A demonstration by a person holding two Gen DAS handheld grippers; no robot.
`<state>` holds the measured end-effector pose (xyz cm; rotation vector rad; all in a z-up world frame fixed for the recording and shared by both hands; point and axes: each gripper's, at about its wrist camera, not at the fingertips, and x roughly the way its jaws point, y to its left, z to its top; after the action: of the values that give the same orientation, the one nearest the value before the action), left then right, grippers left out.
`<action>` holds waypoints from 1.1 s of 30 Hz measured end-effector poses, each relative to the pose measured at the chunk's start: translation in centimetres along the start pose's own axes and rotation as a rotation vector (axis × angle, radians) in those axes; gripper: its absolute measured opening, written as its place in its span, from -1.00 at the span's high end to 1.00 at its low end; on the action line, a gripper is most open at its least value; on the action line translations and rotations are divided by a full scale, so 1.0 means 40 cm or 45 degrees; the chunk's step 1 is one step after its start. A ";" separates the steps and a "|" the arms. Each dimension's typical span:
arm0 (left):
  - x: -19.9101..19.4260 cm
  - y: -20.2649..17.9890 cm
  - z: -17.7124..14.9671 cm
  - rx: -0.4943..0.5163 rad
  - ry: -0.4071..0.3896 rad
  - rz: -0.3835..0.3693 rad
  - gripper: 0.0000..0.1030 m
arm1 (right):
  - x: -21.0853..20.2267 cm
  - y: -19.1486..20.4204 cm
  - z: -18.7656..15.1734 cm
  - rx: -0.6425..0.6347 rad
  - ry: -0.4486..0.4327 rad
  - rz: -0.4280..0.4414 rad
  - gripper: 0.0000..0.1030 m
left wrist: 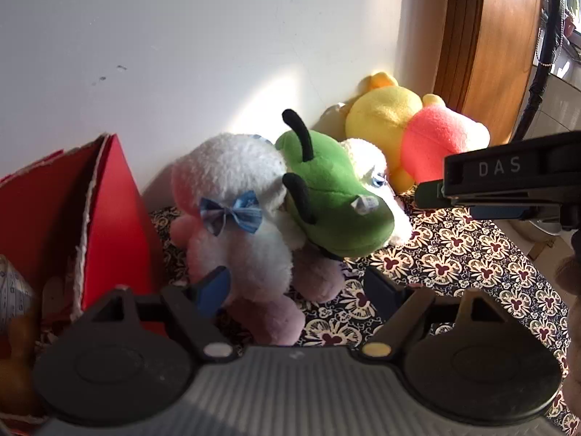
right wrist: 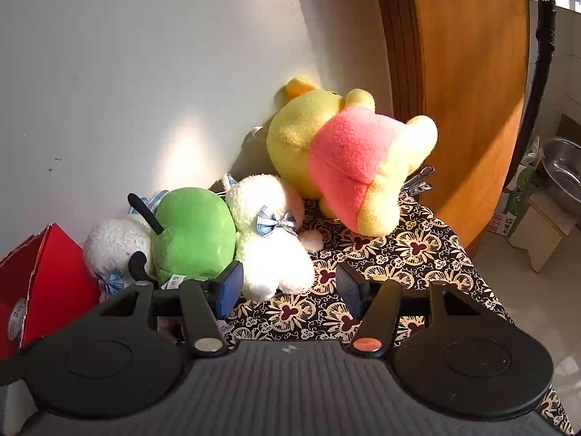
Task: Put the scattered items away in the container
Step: 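Grasp the yellow-and-pink tiger plush with the right gripper and lift it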
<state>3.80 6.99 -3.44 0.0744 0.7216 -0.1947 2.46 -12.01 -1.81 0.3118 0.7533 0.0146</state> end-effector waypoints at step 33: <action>0.059 -0.186 0.074 -0.078 0.038 -0.432 -0.80 | 0.151 -0.315 0.172 0.411 -0.037 0.213 -0.46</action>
<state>5.93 -1.03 -2.79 -0.1051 0.7670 -0.4960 10.30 -25.18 -4.72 0.6811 0.6984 0.0467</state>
